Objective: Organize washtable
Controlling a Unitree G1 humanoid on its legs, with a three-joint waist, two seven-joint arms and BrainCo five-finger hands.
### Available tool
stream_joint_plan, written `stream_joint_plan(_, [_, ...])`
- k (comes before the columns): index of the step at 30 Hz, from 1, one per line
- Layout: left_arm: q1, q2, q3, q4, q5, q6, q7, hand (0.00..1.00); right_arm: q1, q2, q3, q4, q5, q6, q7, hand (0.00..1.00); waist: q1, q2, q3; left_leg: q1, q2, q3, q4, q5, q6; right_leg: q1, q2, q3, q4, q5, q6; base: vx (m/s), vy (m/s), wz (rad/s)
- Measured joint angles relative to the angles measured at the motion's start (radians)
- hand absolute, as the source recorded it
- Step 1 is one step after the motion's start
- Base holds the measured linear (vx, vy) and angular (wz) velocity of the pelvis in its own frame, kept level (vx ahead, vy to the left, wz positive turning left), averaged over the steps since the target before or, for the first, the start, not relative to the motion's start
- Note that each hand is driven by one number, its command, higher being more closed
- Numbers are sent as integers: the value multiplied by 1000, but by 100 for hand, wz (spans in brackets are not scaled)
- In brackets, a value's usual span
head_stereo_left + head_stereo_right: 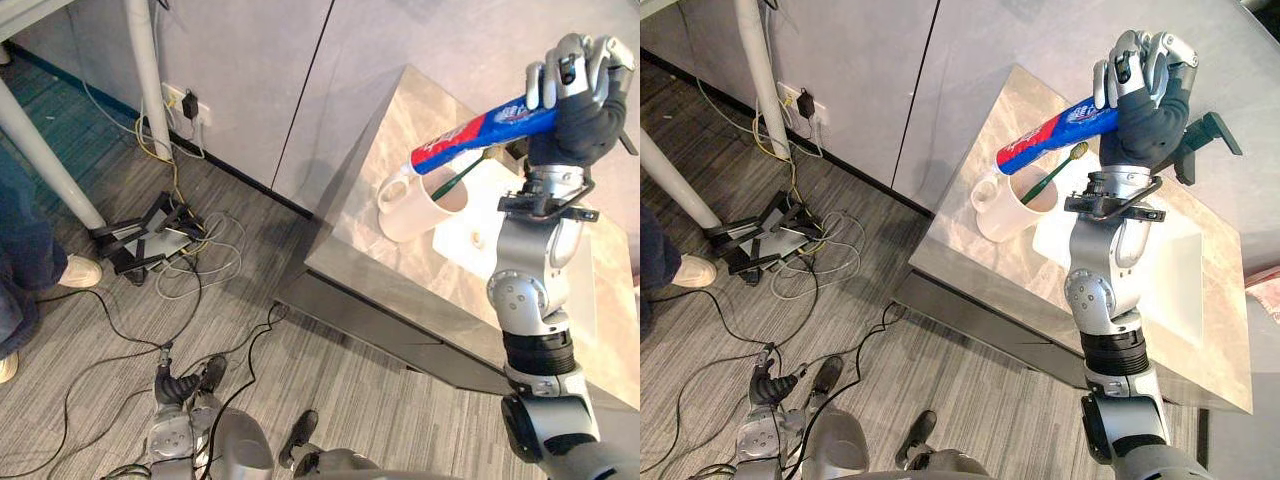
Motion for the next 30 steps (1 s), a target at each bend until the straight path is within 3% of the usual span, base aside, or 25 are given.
stream_joint_plan(4, [-4,0,0,1,0,0,0,0,0,5,0,-23,0,-6,0,100,0,-23,25,-7,0,2,0,-1,-1,-11,-1,2,5,1,2,0,0,0])
stream_joint_plan(14, [-16,0,1,-1,-1,0,1,0,-16,8,-4,-22,0,-6,-2,100,-5,-25,32,-7,0,5,1,-1,-1,-17,-2,5,8,20,31,3,2,0])
stream_joint_plan(17, [-15,0,4,-1,-13,0,0,0,-98,-36,-49,18,0,-6,-17,100,-22,-25,32,-7,0,8,1,0,1,-19,-2,6,8,21,31,14,4,-2])
stream_joint_plan(24, [-16,1,9,0,-25,0,7,0,-204,-140,-118,18,-1,-34,-70,100,-23,-22,34,0,3,31,1,2,1,-28,-1,16,8,33,15,6,6,-10])
stream_joint_plan(30, [-34,1,11,6,-38,0,22,0,-248,-169,-138,14,-9,-74,-81,100,-23,-22,34,2,4,30,1,3,2,-27,-1,16,11,33,15,1,2,-1])
